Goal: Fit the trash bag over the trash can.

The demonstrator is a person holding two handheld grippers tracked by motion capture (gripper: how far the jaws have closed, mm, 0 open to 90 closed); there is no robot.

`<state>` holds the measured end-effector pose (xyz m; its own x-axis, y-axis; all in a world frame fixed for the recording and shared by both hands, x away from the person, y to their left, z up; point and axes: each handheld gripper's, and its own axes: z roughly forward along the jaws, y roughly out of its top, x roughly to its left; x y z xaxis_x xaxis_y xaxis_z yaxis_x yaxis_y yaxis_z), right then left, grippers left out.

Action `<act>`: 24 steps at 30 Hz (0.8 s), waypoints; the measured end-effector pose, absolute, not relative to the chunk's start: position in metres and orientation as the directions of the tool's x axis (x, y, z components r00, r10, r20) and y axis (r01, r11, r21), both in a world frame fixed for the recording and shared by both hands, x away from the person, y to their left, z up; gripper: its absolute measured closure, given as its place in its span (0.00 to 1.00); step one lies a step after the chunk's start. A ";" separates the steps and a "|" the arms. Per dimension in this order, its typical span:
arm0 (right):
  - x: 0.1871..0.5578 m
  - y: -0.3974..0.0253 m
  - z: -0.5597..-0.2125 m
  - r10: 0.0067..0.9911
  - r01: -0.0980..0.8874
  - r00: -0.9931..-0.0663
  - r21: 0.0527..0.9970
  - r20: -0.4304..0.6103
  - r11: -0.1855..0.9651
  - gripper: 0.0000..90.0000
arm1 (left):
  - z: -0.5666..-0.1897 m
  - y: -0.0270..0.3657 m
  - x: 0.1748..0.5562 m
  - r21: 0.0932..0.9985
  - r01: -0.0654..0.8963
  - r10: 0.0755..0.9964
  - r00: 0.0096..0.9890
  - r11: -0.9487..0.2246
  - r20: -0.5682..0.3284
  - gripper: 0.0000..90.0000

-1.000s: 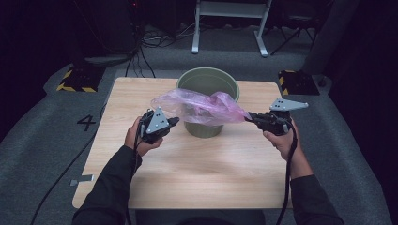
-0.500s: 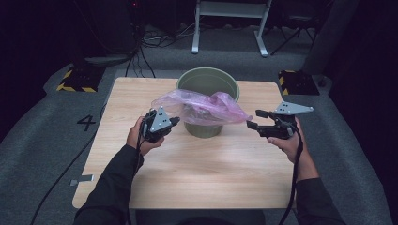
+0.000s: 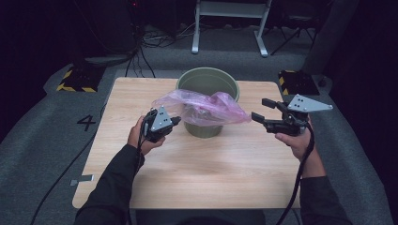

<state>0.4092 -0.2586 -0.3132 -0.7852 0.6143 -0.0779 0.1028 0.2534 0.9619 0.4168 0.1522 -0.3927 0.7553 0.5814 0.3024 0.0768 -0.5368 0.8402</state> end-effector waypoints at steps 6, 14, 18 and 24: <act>0.411 -0.232 -0.301 0.576 0.080 -0.811 0.955 -0.105 0.286 0.43 | -0.389 0.153 0.417 0.844 0.080 0.593 0.747 -0.529 0.300 1.00; 0.416 -0.183 -0.306 0.483 0.054 -0.860 0.911 -0.166 0.410 0.51 | -0.385 0.154 0.418 0.854 0.078 0.599 0.746 -0.514 0.292 1.00; 0.420 -0.179 -0.312 0.475 0.066 -0.865 0.902 -0.162 0.426 0.52 | -0.385 0.154 0.419 0.854 0.076 0.599 0.745 -0.515 0.294 1.00; 0.432 -0.171 -0.320 0.483 0.066 -0.848 0.861 -0.219 0.505 0.65 | -0.384 0.153 0.420 0.853 0.080 0.598 0.746 -0.515 0.292 1.00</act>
